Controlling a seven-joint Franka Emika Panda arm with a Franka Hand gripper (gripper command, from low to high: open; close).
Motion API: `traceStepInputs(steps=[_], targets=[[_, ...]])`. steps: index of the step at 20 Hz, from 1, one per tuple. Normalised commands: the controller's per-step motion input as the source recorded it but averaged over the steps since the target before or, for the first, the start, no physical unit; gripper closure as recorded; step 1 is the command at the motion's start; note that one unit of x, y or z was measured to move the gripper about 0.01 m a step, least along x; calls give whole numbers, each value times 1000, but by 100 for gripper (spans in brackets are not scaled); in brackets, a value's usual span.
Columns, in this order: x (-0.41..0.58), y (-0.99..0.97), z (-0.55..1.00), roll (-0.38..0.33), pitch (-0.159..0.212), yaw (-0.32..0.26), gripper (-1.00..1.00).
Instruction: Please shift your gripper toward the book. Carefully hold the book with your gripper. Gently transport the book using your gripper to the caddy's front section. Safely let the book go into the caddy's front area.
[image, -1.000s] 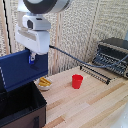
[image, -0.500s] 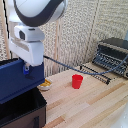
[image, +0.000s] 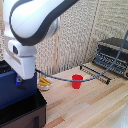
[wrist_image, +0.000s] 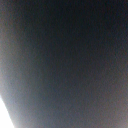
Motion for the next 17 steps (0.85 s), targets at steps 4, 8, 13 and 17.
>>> traceStepInputs(steps=[4,8,13,17], targets=[[56,0,-29,0,70,0,-100],[7,-123,360,31,97,-1,-100],[38,-202,642,56,26,43,-100],[21,-194,644,53,0,167,-100]])
